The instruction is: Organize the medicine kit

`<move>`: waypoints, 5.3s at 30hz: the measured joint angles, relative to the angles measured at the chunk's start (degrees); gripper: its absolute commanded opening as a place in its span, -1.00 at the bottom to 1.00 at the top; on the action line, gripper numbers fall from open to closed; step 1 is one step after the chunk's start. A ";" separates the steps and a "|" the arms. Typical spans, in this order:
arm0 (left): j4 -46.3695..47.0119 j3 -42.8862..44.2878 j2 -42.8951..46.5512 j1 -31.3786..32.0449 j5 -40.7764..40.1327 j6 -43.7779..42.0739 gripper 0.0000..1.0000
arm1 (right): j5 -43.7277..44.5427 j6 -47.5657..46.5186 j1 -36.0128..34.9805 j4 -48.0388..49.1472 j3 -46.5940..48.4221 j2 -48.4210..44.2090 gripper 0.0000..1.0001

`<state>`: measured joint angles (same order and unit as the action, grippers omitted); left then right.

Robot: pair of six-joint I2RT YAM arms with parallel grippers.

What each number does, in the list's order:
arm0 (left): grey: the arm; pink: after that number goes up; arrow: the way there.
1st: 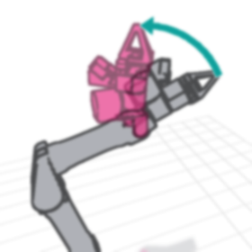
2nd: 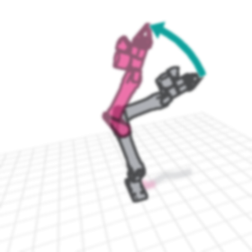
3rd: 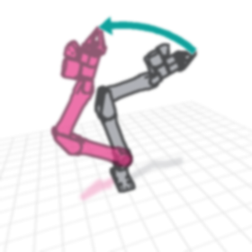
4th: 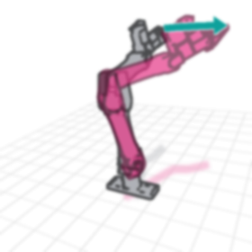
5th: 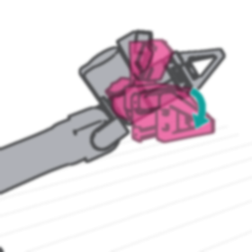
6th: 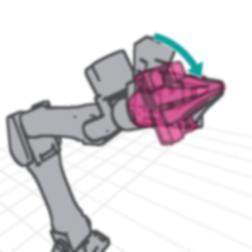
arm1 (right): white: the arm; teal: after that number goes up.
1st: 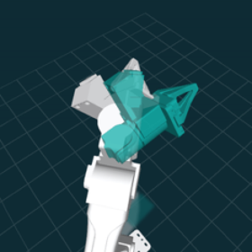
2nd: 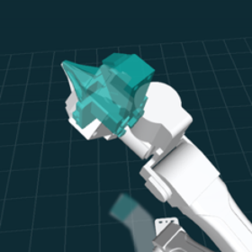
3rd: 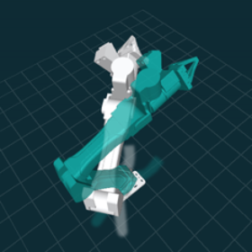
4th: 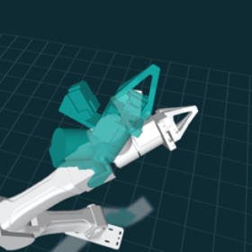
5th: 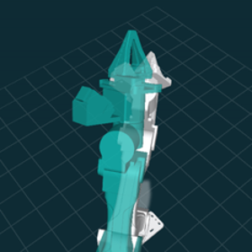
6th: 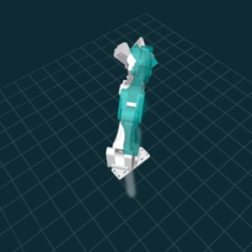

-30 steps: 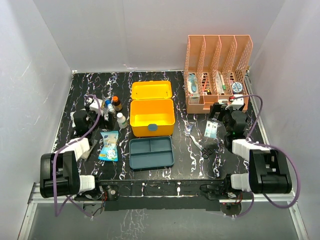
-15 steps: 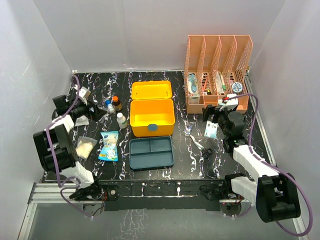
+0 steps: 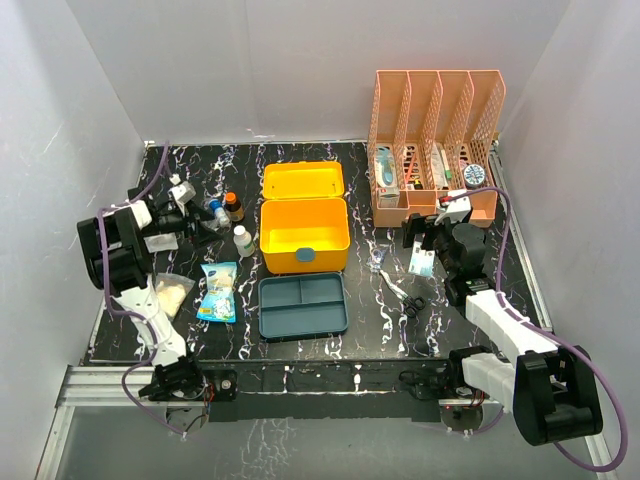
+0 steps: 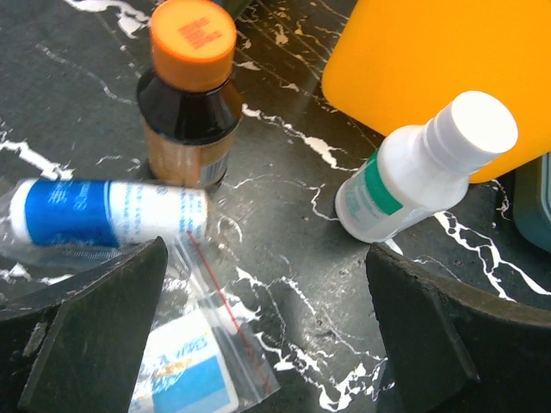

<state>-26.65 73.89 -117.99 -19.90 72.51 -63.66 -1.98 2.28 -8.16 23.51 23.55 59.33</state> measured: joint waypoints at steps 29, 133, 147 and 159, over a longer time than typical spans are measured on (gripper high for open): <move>53.99 -10.27 -0.07 8.48 -5.38 36.06 0.51 | 0.72 -0.76 -0.37 -1.73 0.44 1.14 0.96; -35.45 47.01 -9.01 52.89 -60.04 8.44 -1.00 | 4.02 5.51 -0.48 -7.15 4.68 -0.96 0.97; -38.56 50.31 -14.93 54.73 -65.66 9.07 -0.33 | 4.90 5.38 -0.48 -7.50 4.68 -1.55 0.97; -37.29 45.99 -11.10 56.48 -65.64 9.51 0.37 | 4.83 5.38 -0.48 -7.56 4.59 -1.62 0.97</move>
<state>-63.94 119.87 -129.10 36.58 6.87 -54.15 2.85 7.66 -8.64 15.94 28.14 57.71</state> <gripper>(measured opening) 0.676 0.983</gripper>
